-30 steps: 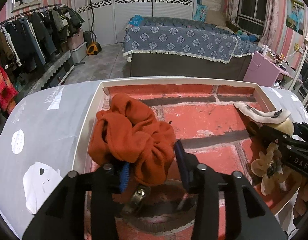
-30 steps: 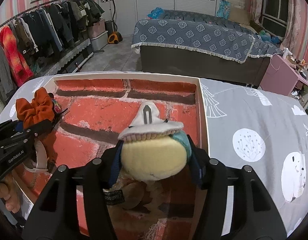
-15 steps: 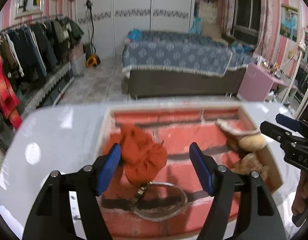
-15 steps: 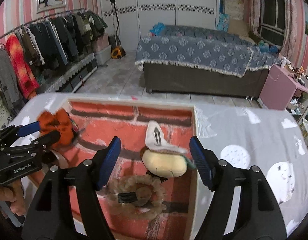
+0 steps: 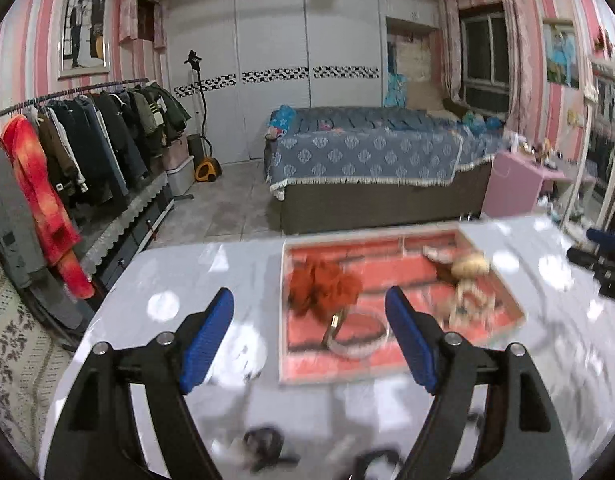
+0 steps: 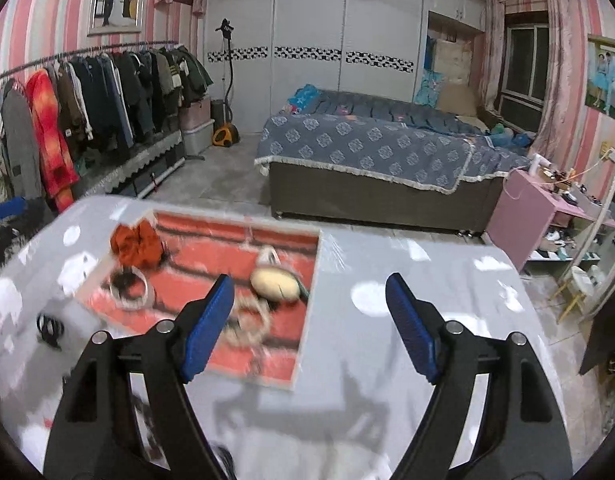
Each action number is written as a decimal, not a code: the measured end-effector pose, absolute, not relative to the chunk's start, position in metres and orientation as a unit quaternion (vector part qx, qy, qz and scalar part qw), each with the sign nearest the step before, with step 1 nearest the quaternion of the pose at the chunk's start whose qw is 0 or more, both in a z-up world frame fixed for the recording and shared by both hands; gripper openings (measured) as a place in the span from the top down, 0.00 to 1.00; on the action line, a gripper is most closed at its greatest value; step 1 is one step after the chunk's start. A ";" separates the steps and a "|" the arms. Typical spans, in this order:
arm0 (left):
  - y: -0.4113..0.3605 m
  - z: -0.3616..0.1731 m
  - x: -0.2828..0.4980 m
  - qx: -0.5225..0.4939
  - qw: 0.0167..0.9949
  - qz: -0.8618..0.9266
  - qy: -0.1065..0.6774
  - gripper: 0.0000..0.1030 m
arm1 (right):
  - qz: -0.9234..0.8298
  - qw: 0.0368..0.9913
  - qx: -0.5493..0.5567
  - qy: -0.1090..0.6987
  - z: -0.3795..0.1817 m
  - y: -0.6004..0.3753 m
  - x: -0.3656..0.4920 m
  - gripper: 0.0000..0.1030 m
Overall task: Organize jewelry
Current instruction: 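Withdraw both open tools from the tray back over the table, then grasp the black claw clip with the left tool while the right tool grasps the black braided bracelet, then carry the black claw clip and braided bracelet over the tray with both tools, then open both tools to release the claw clip and bracelet into the tray, then move both open tools back toward the black hair tie and wooden bead bracelet, then grasp the black hair tie with the left tool while the right tool grasps the wooden bead bracelet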
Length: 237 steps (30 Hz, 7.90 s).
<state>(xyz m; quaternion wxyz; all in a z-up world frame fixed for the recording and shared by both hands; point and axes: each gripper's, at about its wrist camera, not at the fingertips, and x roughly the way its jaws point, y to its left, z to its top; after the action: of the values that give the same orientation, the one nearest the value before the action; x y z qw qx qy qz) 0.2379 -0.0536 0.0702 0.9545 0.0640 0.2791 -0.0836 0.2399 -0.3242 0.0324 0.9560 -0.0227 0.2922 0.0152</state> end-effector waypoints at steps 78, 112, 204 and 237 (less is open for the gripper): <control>0.005 -0.063 0.232 0.038 0.919 -0.077 0.384 0.97 | 0.020 0.919 -0.013 0.394 -0.097 -0.296 0.230 0.92; -0.031 0.079 0.262 0.019 0.960 -0.093 0.262 0.97 | 0.052 0.961 -0.002 0.271 0.042 -0.275 0.228 0.92; -0.029 -0.005 0.184 0.024 0.952 -0.082 0.293 0.34 | 0.030 0.968 0.016 0.250 -0.005 -0.273 0.161 0.33; -0.047 -0.047 0.186 0.041 0.928 -0.106 0.354 0.28 | 0.035 0.948 0.014 0.316 -0.066 -0.252 0.172 0.22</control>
<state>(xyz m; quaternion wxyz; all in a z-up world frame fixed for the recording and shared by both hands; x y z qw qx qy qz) 0.1856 -0.0472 -0.0475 0.9283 0.0412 0.3538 -0.1064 0.1724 -0.2523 -0.0661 0.9480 0.0143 0.3160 0.0347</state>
